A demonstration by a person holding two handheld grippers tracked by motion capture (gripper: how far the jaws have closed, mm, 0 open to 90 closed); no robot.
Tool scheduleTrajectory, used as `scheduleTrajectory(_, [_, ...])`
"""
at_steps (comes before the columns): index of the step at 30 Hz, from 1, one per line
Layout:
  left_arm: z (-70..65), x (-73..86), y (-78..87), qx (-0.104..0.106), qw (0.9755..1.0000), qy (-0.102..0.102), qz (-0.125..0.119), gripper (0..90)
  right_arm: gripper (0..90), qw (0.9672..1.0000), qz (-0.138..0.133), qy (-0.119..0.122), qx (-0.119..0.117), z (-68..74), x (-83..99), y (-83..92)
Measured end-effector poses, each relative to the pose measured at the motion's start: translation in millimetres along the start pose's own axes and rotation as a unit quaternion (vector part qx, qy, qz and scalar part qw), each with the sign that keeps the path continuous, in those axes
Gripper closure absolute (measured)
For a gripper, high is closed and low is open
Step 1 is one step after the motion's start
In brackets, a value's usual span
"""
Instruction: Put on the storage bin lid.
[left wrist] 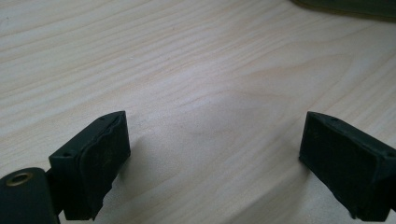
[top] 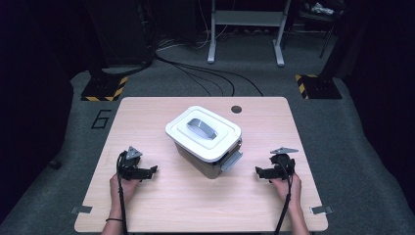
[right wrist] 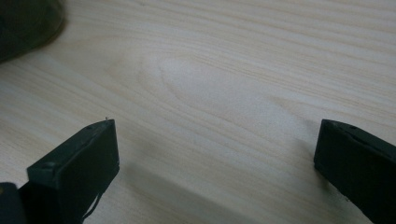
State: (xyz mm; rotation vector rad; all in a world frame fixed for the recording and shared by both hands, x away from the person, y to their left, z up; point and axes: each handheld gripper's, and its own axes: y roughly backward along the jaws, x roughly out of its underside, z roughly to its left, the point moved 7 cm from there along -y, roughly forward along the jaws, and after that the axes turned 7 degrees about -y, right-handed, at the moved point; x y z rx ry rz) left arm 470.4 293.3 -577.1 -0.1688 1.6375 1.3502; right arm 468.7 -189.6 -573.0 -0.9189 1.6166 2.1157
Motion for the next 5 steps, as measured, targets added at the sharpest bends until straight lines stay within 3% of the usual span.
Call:
scheduleTrajectory(2, [0.0, 0.0, 0.0, 0.0, 1.0, 0.0, 0.0, 8.3, 0.0, 0.9994, -0.02, 0.025, 0.013, -1.1, 3.1, -1.6])
scheduleTrajectory(5, [0.0, 0.0, 0.1, 0.001, 1.0, -0.003, 0.001, 8.4, 0.0, 0.999, -0.029, 0.031, 0.017, -0.6, 6.1, -0.7])
